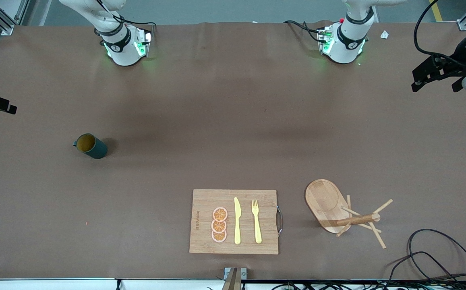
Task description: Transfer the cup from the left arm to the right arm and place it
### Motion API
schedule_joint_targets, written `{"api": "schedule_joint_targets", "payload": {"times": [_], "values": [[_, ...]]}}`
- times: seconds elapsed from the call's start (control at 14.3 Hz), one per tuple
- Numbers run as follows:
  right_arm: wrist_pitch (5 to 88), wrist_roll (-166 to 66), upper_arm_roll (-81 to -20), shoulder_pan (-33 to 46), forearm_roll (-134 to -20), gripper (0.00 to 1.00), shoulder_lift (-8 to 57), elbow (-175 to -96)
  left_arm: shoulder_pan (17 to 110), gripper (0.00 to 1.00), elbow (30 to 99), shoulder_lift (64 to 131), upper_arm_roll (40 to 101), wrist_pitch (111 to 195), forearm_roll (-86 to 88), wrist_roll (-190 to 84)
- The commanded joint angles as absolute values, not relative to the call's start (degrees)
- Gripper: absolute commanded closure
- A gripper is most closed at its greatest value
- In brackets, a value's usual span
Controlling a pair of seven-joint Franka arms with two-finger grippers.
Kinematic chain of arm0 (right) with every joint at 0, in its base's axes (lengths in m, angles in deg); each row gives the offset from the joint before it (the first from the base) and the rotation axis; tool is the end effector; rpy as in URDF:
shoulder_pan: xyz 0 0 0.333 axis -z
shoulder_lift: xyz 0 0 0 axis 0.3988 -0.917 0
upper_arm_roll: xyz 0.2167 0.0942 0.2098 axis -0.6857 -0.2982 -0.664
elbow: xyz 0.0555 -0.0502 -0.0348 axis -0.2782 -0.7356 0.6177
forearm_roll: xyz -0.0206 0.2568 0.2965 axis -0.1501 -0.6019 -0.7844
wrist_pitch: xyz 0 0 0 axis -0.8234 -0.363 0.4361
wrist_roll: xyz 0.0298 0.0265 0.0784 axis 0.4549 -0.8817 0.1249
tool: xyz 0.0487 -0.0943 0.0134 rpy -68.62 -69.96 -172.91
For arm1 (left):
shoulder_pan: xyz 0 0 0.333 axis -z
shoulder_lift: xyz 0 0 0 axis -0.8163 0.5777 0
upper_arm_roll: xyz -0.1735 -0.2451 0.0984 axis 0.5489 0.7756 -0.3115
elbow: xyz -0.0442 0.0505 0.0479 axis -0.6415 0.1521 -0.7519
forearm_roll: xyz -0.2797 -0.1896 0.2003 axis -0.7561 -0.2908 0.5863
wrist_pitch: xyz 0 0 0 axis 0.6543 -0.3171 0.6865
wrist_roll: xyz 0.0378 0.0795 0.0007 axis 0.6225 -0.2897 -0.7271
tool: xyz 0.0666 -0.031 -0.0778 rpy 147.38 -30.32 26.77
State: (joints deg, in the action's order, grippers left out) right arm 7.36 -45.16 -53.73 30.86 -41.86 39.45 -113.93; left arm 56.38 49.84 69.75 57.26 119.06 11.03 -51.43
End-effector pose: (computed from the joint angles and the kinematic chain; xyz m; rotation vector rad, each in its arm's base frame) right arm 0.5693 -0.0876 0.6184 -3.0797 0.2348 0.2745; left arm 0.5270 -0.0606 0.6795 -3.1258 0.0485 -0.0319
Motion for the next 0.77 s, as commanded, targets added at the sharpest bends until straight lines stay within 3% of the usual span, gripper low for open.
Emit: {"api": "schedule_joint_targets", "payload": {"times": [0.0, 0.28, 0.7], "values": [[6.61, -44.92, -53.59, 30.19, -41.55, 0.0, 40.13, -114.25, 56.29, 0.0, 49.79, 68.95, 57.31, 118.35, 11.09, -50.91], [7.39, -45.01, -44.81, 21.4, -41.55, 0.0, 44.78, -120.39, 56.29, 0.0, 49.88, 68.95, 57.31, 118.35, 11.09, -50.91], [7.66, -45.01, -45.41, 21.39, -40.93, 0.0, 47.86, -121.46, 56.21, 0.0, 49.7, 68.95, 57.14, 118.43, 11.09, -50.91]]}}
